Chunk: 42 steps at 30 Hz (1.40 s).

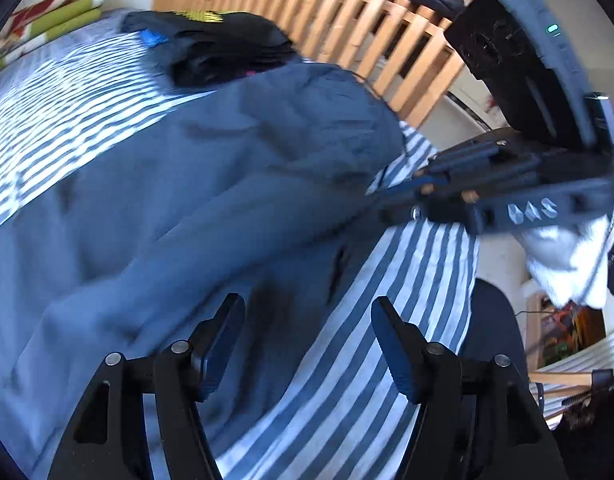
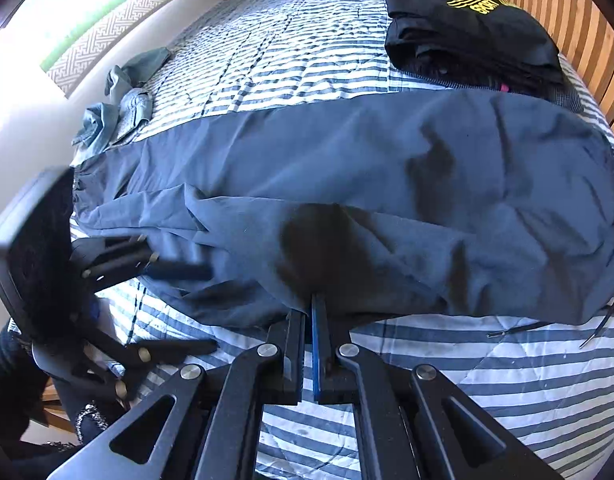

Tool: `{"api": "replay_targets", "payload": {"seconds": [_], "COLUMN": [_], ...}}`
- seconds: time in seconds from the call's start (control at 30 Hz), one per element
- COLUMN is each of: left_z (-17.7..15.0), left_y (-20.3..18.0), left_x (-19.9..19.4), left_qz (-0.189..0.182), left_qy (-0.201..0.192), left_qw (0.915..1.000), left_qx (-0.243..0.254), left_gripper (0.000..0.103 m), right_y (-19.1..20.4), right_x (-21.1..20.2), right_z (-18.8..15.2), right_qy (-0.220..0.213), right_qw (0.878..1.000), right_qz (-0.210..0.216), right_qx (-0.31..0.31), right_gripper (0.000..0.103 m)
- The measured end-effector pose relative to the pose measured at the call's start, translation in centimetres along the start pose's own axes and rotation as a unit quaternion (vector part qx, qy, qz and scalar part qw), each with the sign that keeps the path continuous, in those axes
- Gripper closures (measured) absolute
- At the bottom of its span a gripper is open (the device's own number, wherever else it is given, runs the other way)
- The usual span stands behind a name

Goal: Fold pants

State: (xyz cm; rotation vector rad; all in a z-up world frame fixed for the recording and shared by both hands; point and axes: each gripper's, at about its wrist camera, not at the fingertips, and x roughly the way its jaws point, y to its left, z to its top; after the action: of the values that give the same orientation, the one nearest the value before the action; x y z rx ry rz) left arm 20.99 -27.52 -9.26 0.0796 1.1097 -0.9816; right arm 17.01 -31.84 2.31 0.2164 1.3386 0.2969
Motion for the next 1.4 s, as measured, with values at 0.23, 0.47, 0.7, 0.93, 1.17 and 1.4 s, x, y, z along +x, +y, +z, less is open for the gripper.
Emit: {"api": "replay_targets", "payload": {"seconds": [0.23, 0.47, 0.7, 0.93, 1.17, 1.4], "left_z": [2.2, 1.3, -1.8, -6.8, -14.7, -24.5], "left_y": [-2.6, -4.8, -7.3, -7.1, 2.5, 18.0], "left_x": [4.3, 5.9, 6.6, 0.4, -14.7, -28.7], "left_qz": [-0.041, -0.061, -0.043, -0.039, 0.118, 0.327], "left_qy": [-0.002, 0.015, 0.045, 0.018, -0.07, -0.125], "left_qw": [0.9992, 0.9979, 0.9979, 0.9988, 0.9768, 0.8596], "left_qx": [0.003, 0.011, 0.014, -0.023, -0.165, -0.372], "left_gripper": [0.035, 0.057, 0.046, 0.045, 0.045, 0.045], "right_y": [-6.3, -18.6, -20.2, -17.0, -5.1, 5.3], "right_x": [-5.3, -5.6, -0.3, -2.3, -6.1, -2.7], "right_z": [-2.4, -5.4, -1.2, -1.7, -3.9, -3.8], "right_qy": [-0.061, -0.109, -0.081, -0.091, -0.17, -0.151], "right_qw": [0.995, 0.963, 0.961, 0.954, 0.969, 0.978], "right_qz": [0.037, -0.051, -0.179, -0.237, -0.179, -0.086], "right_qx": [0.071, 0.243, 0.197, 0.162, 0.001, -0.116], "right_gripper": [0.081, 0.075, 0.075, 0.075, 0.075, 0.075]}}
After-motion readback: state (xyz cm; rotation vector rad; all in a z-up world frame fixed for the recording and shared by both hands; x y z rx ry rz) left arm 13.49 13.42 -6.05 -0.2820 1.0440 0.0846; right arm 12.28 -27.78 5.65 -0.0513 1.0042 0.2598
